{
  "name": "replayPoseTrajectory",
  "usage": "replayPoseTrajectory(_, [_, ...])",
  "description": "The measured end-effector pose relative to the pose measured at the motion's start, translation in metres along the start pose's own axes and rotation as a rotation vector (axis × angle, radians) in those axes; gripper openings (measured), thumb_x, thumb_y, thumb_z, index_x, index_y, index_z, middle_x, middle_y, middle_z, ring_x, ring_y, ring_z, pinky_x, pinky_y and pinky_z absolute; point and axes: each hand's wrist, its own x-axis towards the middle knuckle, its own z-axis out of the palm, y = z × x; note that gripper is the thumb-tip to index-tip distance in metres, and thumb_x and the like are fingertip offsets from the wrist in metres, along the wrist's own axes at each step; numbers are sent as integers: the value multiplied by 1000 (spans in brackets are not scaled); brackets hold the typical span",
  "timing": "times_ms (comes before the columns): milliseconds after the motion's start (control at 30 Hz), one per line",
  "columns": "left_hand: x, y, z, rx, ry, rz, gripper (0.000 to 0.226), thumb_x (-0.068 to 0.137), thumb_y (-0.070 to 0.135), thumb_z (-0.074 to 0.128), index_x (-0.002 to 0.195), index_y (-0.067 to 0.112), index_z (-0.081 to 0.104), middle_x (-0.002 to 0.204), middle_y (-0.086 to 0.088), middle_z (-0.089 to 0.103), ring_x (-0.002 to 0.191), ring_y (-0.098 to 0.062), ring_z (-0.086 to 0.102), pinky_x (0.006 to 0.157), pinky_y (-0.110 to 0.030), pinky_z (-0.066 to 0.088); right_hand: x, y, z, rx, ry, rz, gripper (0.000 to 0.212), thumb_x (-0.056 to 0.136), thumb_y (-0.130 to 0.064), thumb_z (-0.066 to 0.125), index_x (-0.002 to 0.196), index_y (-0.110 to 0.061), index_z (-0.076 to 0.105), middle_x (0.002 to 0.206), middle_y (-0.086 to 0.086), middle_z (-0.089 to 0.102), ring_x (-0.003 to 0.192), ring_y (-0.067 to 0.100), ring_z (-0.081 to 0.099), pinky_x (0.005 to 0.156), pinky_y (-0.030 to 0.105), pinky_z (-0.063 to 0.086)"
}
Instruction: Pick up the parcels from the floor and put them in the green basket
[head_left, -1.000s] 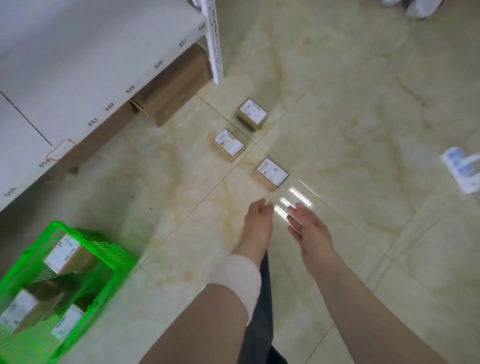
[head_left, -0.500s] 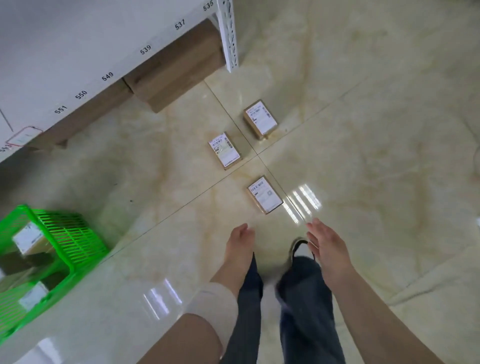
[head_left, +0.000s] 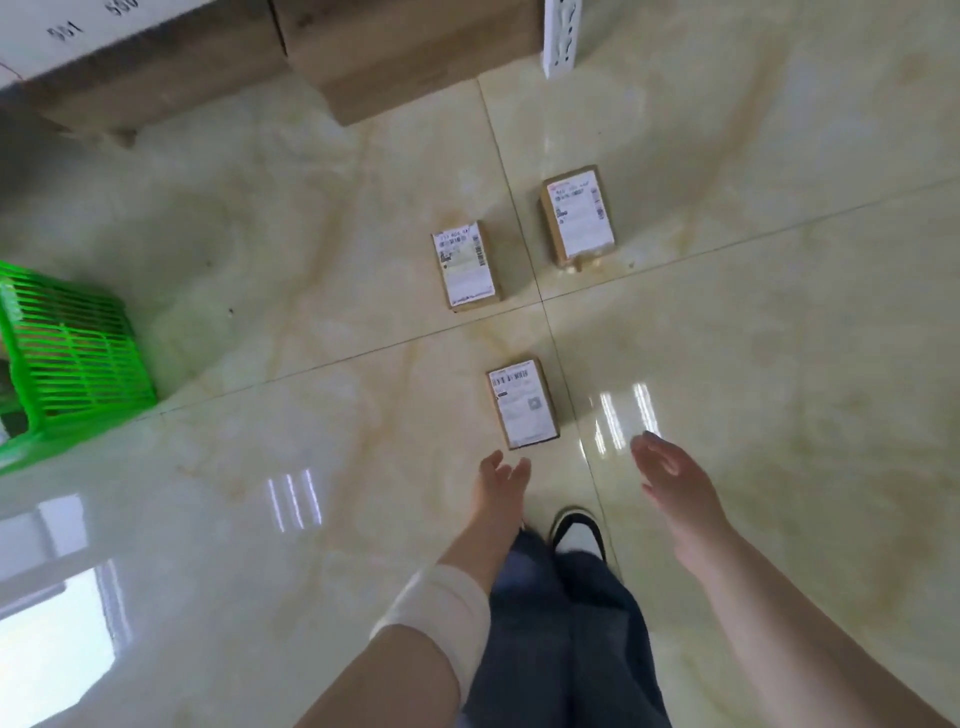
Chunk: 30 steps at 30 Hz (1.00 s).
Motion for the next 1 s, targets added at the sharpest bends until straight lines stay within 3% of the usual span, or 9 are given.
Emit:
replayPoseTrajectory(167, [114, -18, 19, -179, 66, 26, 61, 95, 26, 46, 147, 11, 17, 151, -11, 32, 137, -28, 35, 111, -37, 28, 111, 38, 61, -100, -103, -69, 54, 91, -37, 52, 141, -20, 40, 133, -4, 52, 121, 16, 50, 105, 30, 37])
replayPoseTrajectory(267, [192, -35, 24, -275, 76, 104, 59, 96, 32, 40, 147, 19, 14, 151, -9, 33, 136, -27, 38, 109, -40, 31, 173, 59, 99, -100, -137, -131, 39, 94, -32, 49, 133, -26, 46, 103, -18, 55, 90, 2, 53, 71, 1, 41])
replayPoseTrajectory(300, [212, -41, 27, -290, 81, 149, 57, 96, 34, 39, 147, 21, 16, 149, -8, 36, 133, -26, 42, 107, -39, 35, 190, 64, 110, -102, -142, -158, 36, 95, -31, 48, 131, -27, 48, 97, -21, 55, 85, -1, 54, 60, -1, 41])
replayPoseTrajectory(367, [239, -52, 35, -301, 85, 232, 57, 93, 44, 41, 145, 27, 22, 145, -6, 43, 126, -23, 50, 105, -42, 42, 216, 79, 128, -115, -146, -240, 28, 95, -33, 47, 121, -27, 55, 100, -18, 64, 94, 6, 63, 64, 4, 48])
replayPoseTrajectory(433, [254, -62, 41, -320, 110, 311, 72, 78, 65, 45, 140, 33, 29, 142, -2, 44, 125, -20, 51, 104, -46, 44, 234, 91, 135, -124, -116, -353, 33, 91, -44, 46, 117, -28, 58, 105, -6, 69, 99, 17, 66, 78, 26, 56])
replayPoseTrajectory(533, [264, -72, 44, -382, 115, 323, 85, 60, 78, 44, 136, 40, 34, 140, -1, 45, 125, -19, 50, 105, -46, 43, 238, 95, 141, -106, -111, -398, 33, 83, -54, 44, 107, -38, 60, 103, -4, 70, 94, 17, 68, 78, 40, 56])
replayPoseTrajectory(667, [218, -60, 22, -384, 96, 304, 67, 70, 70, 39, 130, 40, 39, 133, -1, 54, 122, -19, 52, 103, -44, 44, 193, 78, 142, -92, -67, -399, 30, 83, -56, 44, 105, -42, 59, 96, -9, 69, 93, 20, 67, 79, 46, 55])
replayPoseTrajectory(800, [104, -34, -20, -372, 59, 329, 41, 98, 42, 29, 137, 30, 34, 121, 0, 56, 100, -12, 57, 80, -23, 49, 86, 34, 131, 44, -118, -279, 42, 95, -37, 43, 135, -25, 39, 104, -14, 58, 92, 1, 60, 69, 19, 49])
replayPoseTrajectory(1000, [-91, -5, -87, -489, 20, 317, 40, 99, 32, 31, 138, 22, 37, 112, -6, 57, 92, -17, 56, 79, -34, 50, -104, -44, 102, 6, -186, -238, 44, 94, -40, 43, 136, -28, 36, 108, -5, 58, 89, 3, 59, 58, 16, 51])
